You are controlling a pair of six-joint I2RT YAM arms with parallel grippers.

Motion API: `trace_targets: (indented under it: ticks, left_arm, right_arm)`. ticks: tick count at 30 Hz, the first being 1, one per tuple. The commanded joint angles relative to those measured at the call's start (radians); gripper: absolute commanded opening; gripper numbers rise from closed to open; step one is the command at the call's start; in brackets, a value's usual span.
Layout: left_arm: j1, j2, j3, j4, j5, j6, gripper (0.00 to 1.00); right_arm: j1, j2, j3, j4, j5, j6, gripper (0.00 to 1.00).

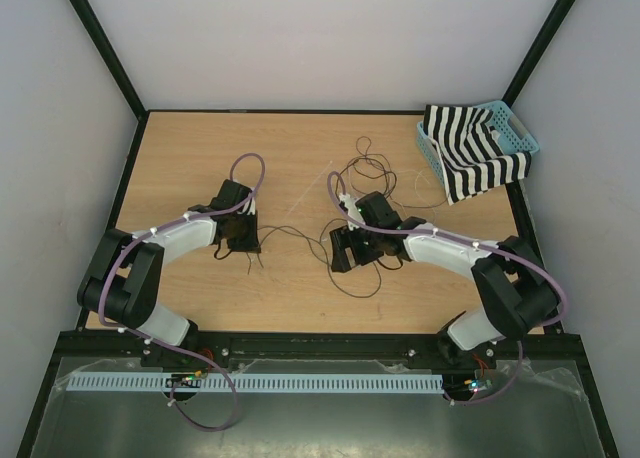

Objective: Zip-tie the wires
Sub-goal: Straighten the cable at the center of the board.

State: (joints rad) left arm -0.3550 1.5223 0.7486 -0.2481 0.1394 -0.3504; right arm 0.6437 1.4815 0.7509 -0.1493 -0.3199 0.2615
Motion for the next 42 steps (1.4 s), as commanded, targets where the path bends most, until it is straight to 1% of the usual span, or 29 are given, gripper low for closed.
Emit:
trace_targets:
  ticks: [1,6,12,15,18,20,22,25,29,33,36,42]
  left_arm:
    - [-0.003,0.006,-0.029,-0.087,-0.029,0.018,0.0]
    - [-0.003,0.009,-0.028,-0.088,-0.03,0.021,0.0]
    - [-0.002,0.006,-0.028,-0.09,-0.033,0.021,0.0]
    - [-0.002,0.008,-0.026,-0.09,-0.034,0.021,0.0]
    - [-0.002,0.006,-0.026,-0.093,-0.039,0.021,0.0]
    - [-0.002,0.005,-0.026,-0.094,-0.041,0.021,0.0]
    - [-0.002,0.003,-0.025,-0.094,-0.039,0.021,0.0]
    - [-0.002,0.003,-0.026,-0.094,-0.043,0.021,0.0]
    - [-0.002,0.001,-0.027,-0.097,-0.044,0.022,0.0]
    - [-0.001,-0.01,-0.03,-0.099,-0.055,0.018,0.0]
    - [0.002,-0.03,-0.04,-0.102,-0.075,0.011,0.0]
    - [0.015,-0.056,-0.054,-0.105,-0.093,0.005,0.0]
  right_arm:
    - [0.008,-0.008,-0.003,0.021,0.054,0.018,0.88]
    - [0.008,-0.019,-0.045,-0.035,0.078,0.012,0.88]
    - [0.01,-0.112,-0.152,-0.095,0.077,0.024,0.88]
    - [0.015,-0.182,-0.202,-0.135,0.048,0.04,0.88]
    - [0.021,-0.247,-0.24,-0.169,-0.013,0.057,0.88]
    - [0.046,-0.277,-0.251,-0.173,-0.035,0.077,0.89]
    - [0.059,-0.28,-0.243,-0.18,-0.043,0.084,0.89]
    - [0.059,-0.275,-0.229,-0.191,-0.012,0.083,0.9]
    - [0.059,-0.289,-0.181,-0.188,-0.028,0.086,0.92]
    - [0.059,-0.31,-0.113,-0.19,0.055,0.069,0.98]
    - [0.058,-0.282,-0.058,-0.188,0.095,0.056,1.0]
    - [0.057,-0.202,0.044,-0.188,0.138,0.019,0.99]
